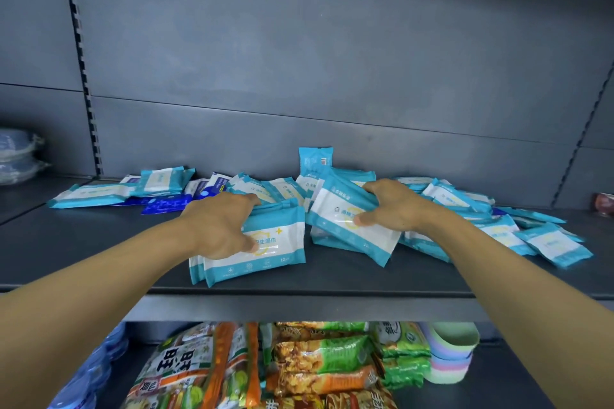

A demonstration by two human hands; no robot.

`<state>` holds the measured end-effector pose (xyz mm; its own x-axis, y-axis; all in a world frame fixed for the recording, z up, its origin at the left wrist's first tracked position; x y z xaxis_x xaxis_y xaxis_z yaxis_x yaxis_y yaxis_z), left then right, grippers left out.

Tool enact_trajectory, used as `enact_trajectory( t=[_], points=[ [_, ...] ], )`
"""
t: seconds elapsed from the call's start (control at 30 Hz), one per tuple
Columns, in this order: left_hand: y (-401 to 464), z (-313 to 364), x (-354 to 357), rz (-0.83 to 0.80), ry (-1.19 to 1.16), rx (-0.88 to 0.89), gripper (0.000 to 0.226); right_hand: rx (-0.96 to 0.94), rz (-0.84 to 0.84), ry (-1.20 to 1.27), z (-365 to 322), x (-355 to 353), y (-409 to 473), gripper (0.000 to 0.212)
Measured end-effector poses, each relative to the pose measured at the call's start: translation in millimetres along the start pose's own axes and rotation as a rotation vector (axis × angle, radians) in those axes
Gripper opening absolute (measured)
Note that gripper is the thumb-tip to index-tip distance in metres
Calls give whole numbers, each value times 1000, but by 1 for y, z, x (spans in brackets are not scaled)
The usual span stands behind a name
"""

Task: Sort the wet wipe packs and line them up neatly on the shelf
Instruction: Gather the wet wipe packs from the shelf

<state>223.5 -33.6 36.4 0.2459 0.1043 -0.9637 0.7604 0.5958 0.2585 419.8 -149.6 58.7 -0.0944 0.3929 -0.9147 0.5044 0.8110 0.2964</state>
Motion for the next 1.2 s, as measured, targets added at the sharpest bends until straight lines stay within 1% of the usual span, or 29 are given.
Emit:
enact_trajectory(
  t=[0.13,0.27,0.37,0.47,0.57,0.73,0.8,0.93,1.07,1.13,1.2],
  points=[
    [-21,0,-4,0,-128,-39,64,-23,30,192,1,-4,-38,27],
    [-64,-1,-12,-20,-201,-75,52,-92,76,293,-15,-7,-79,24],
    [-107,-9,-8,-57,-215,-118,40,-160,33,339,-37,4,-109,26],
    [-156,-24,12,-92,-234,-190,37,-223,-44,349,-60,31,-137,31],
    [-204,-40,45,-152,-220,-251,39,-274,-119,344,-81,69,-167,31],
    [-275,-69,105,-282,-195,-325,44,-297,-232,353,-107,144,-223,29],
    [-300,-84,131,-320,-230,-348,49,-267,-307,348,-112,179,-244,29],
    [-341,-116,192,-391,-250,-360,55,-194,-458,304,-119,254,-281,40],
    [-373,-151,262,-449,-287,-367,58,-107,-492,237,-129,327,-310,52],
    [-389,-167,302,-495,-310,-373,62,-55,-505,205,-130,366,-324,46],
    [-405,-179,342,-548,-327,-364,61,1,-497,172,-130,400,-338,33]
  ],
)
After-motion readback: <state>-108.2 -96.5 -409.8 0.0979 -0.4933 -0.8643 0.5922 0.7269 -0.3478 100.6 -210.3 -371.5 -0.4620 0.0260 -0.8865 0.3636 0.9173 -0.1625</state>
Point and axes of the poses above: each hand's wrist, its own y-axis towards the middle knuckle, its own x-axis out of the palm, z = x × y, the point moved 9 cm from there along y, towards the middle knuckle, and after that the axes turned 10 degrees about z, right-handed, at the moved point
